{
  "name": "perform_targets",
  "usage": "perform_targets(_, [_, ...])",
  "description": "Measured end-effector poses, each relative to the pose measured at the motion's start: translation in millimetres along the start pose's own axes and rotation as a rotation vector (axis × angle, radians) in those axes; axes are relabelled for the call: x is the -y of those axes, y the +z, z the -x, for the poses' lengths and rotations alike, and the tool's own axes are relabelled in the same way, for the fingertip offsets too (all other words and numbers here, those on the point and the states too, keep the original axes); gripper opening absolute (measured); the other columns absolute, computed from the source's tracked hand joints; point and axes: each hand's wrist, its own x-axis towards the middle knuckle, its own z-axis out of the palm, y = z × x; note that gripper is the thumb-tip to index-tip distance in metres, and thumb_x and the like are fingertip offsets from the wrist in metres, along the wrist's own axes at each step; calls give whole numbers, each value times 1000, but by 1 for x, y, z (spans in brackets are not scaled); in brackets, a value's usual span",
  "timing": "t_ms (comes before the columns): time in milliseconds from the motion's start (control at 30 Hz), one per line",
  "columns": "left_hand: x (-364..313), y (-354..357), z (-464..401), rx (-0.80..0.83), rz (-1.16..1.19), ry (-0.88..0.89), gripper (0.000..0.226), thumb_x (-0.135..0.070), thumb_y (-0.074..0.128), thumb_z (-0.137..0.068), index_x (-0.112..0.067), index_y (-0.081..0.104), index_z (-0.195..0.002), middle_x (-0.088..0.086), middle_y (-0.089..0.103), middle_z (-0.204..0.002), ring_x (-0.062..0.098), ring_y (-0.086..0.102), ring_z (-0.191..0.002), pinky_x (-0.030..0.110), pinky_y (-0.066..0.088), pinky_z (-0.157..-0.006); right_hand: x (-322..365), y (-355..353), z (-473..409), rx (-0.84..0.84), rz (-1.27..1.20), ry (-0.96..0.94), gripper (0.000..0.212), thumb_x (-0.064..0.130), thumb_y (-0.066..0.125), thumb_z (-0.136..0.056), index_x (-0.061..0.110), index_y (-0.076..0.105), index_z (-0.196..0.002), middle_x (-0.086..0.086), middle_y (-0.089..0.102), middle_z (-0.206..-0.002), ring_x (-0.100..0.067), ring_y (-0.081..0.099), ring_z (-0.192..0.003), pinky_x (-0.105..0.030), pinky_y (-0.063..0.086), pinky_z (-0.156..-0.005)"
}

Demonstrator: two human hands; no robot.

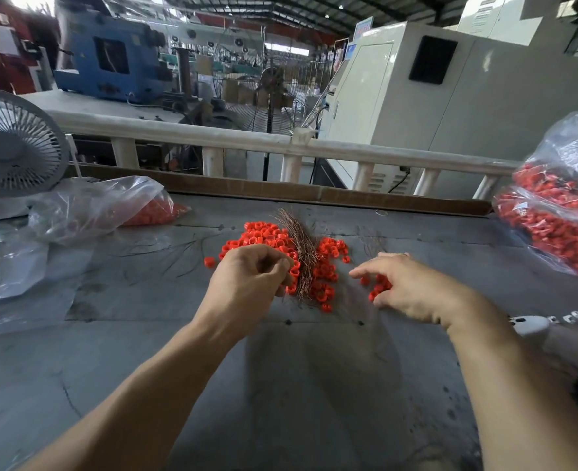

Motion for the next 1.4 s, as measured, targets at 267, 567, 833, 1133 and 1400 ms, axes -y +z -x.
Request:
perform_targets(267, [1,1,0,7,-91,51,18,-18,63,-98,-24,75,-86,-7,75,-75,11,70,-70,35,60,-73,-12,6,-10,-233,-112,70,32,9,81,-79,40,74,-79,7,76,-93,-19,67,-100,-37,55,-92])
perform_targets(567, [14,0,-8,-94,-279,32,19,-23,64,-95,-26,73,-78,-15,71,-72,1,65,-67,22,48,-60,13,8,-4,-277,-249,-50,10,39,82,-84,35,75,-78,22,71,-76,5,64,-74,-25,47,-67])
perform_targets(833, [18,7,-7,-18,-388,119,18,-29,67,-93,-25,72,-76,-13,71,-73,2,63,-67,21,49,-60,44,20,-2,-134,-184,112,26,49,86,-78,27,77,-68,10,73,-66,-6,68,-68,-21,44,-56])
perform_targets(1133, [15,15,-1,162,-395,224,11,-28,68,-93,-31,79,-92,-20,72,-77,-5,65,-73,13,49,-63,55,24,-1,-123,-314,126,29,41,75,-87,21,74,-67,9,69,-58,-8,63,-57,-22,42,-51])
perform_targets(1400, [15,14,-3,158,-381,233,12,-26,69,-92,-31,78,-98,-18,74,-88,-4,66,-85,23,53,-77,52,17,1,-11,-584,85,27,39,70,-83,16,69,-68,-10,67,-65,-18,50,-51,-25,34,-43])
